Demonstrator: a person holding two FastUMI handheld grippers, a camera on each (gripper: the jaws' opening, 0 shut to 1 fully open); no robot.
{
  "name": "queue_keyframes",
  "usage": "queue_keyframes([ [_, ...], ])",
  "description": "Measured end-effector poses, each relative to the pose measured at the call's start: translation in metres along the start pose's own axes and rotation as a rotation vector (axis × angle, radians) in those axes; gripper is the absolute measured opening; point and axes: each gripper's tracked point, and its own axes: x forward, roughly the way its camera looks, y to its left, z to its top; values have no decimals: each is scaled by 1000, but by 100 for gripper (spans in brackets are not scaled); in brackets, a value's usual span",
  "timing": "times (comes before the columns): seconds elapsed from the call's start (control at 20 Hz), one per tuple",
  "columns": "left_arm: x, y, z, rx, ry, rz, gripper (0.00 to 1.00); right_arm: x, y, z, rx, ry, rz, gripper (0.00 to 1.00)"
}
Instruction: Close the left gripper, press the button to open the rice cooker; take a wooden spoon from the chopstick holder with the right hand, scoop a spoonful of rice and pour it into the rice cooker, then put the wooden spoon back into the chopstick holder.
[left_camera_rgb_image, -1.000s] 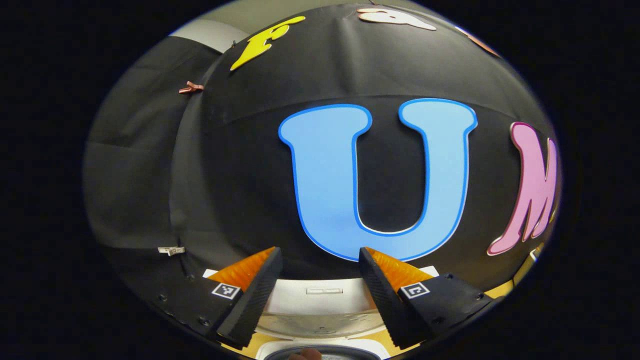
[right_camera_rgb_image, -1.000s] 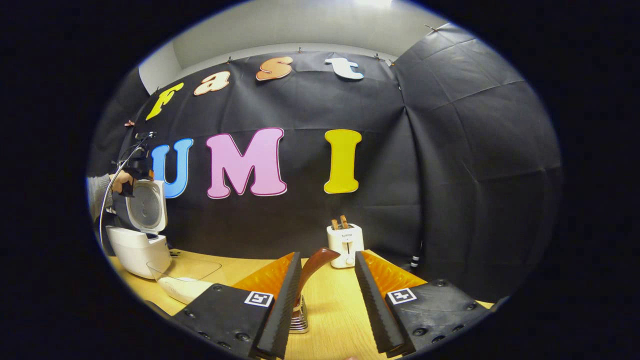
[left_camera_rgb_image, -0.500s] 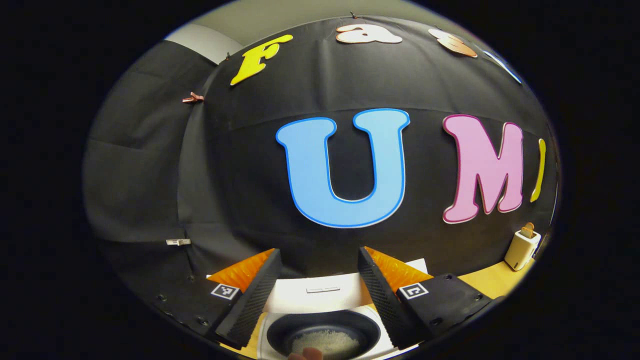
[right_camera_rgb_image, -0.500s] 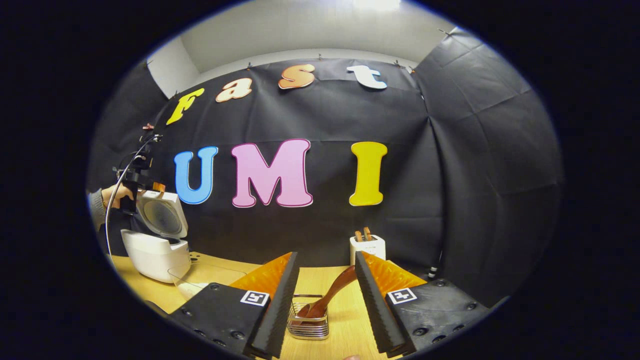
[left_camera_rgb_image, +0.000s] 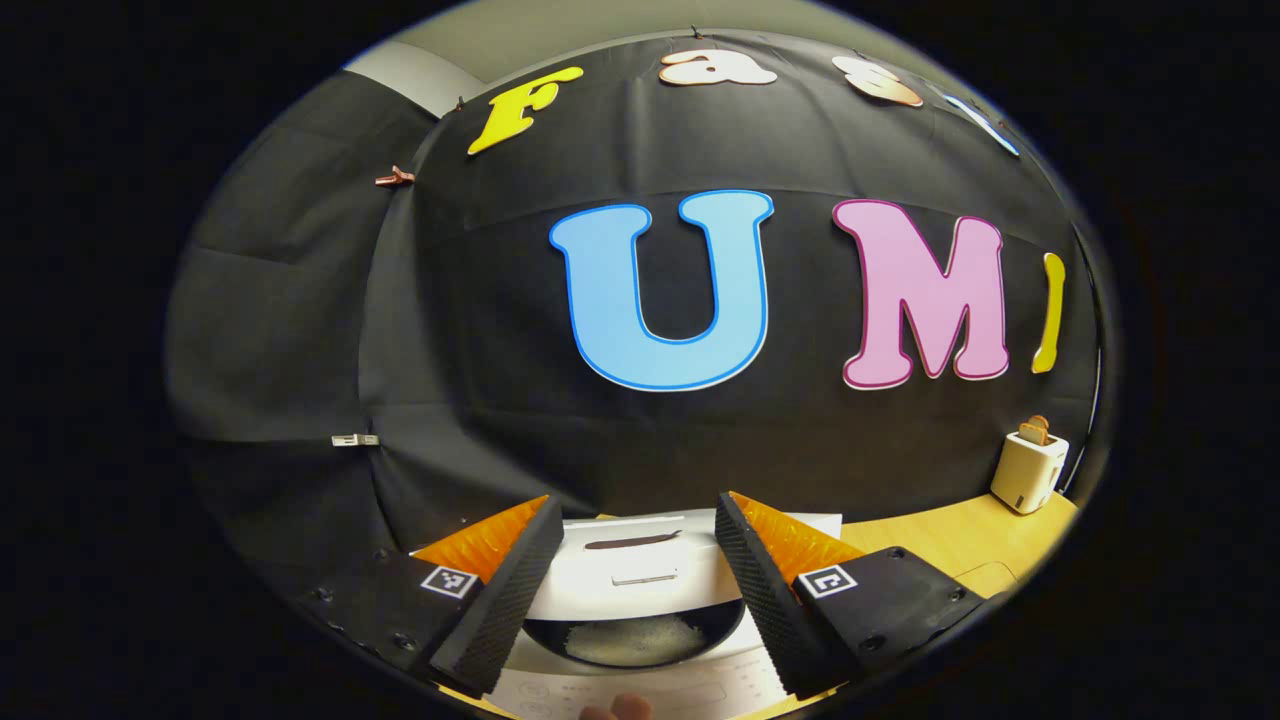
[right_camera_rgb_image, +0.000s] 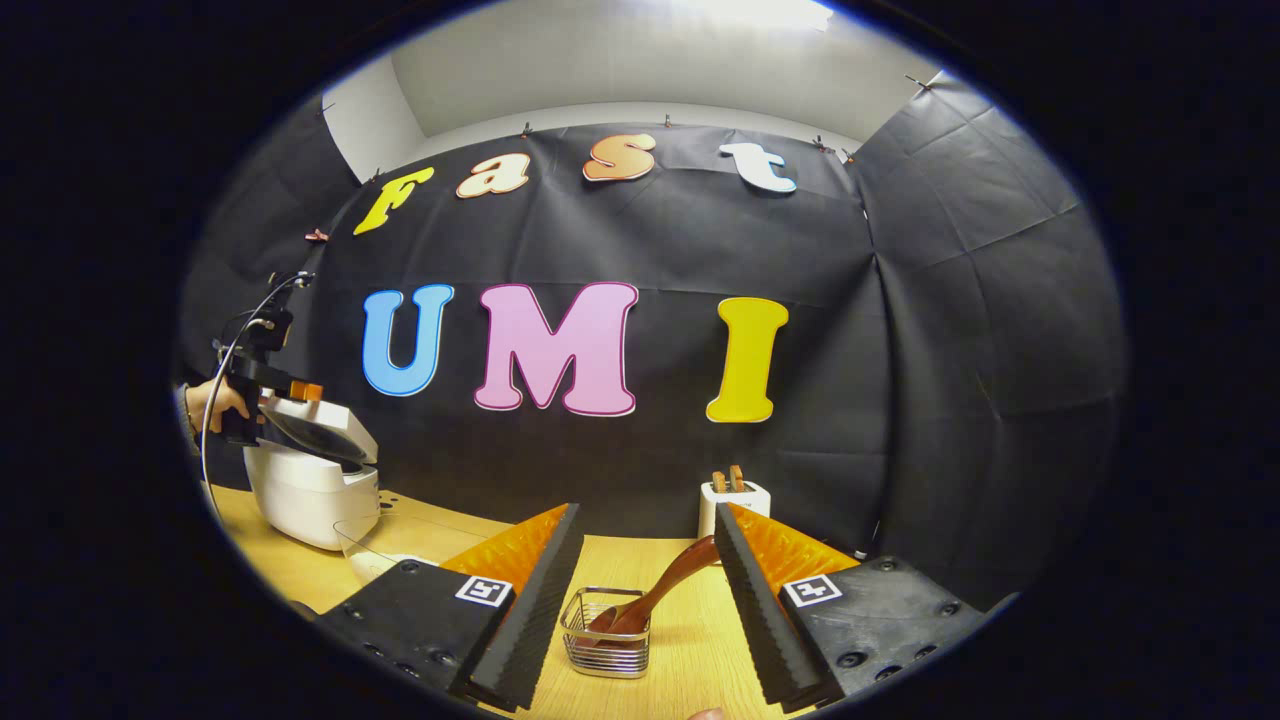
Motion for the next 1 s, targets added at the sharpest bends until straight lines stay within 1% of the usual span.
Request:
queue_keyframes([
  [0.15,-9,-2,-23,-13,55,-18,100,-1,-4,0,15,0,-8,83],
  [0.3,-12,-5,-36,4,71,-29,100,-1,-6,0,22,3,-11,83],
  [0.4,-10,-7,-55,-19,133,-45,100,0,-7,0,28,6,-10,83],
  [0.6,-13,-10,-77,14,200,-46,100,1,-8,0,25,4,-11,83],
  [0.7,-16,-11,-93,9,259,-42,100,1,-7,-3,31,12,-8,83],
  [0.75,-16,-12,-90,18,228,-41,100,1,-7,-3,36,13,-9,83],
  [0.8,-17,-12,-93,11,241,-35,100,2,-8,-3,39,13,-10,83],
  [0.9,-15,-12,-94,1,231,-31,100,1,-9,-1,38,6,-13,83],
  [1.0,-13,-13,-91,13,238,-27,100,0,-9,2,33,-1,-14,83],
])
